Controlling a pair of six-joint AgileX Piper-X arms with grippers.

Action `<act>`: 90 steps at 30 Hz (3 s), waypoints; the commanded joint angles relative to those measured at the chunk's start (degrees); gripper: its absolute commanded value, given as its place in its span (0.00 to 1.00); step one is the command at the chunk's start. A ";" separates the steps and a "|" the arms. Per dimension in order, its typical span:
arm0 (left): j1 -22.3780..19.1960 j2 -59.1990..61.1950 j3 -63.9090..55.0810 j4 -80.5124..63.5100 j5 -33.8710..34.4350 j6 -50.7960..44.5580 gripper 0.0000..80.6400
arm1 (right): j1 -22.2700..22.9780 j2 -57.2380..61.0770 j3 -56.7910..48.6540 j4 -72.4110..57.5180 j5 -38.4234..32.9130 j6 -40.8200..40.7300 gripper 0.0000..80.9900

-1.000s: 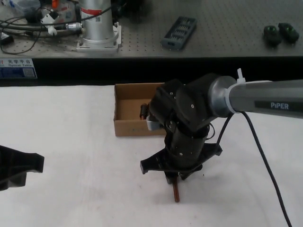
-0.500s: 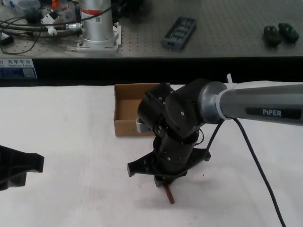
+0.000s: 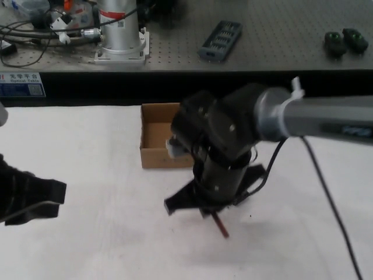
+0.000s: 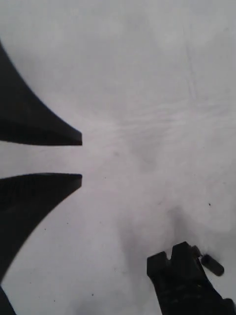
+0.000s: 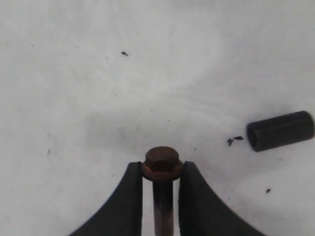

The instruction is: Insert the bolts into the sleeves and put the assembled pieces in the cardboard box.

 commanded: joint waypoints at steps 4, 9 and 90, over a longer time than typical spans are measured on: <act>-4.26 2.44 -0.02 -2.28 1.61 1.74 0.19 | 0.12 -9.70 1.85 -2.62 2.80 -0.99 0.05; -11.22 5.54 -0.02 -5.83 -2.20 3.20 0.19 | 0.12 -20.13 11.28 -5.75 2.91 -0.99 0.05; -30.62 61.41 -65.25 4.64 -17.94 15.55 0.01 | 0.12 -101.63 41.20 10.21 14.39 -6.06 0.05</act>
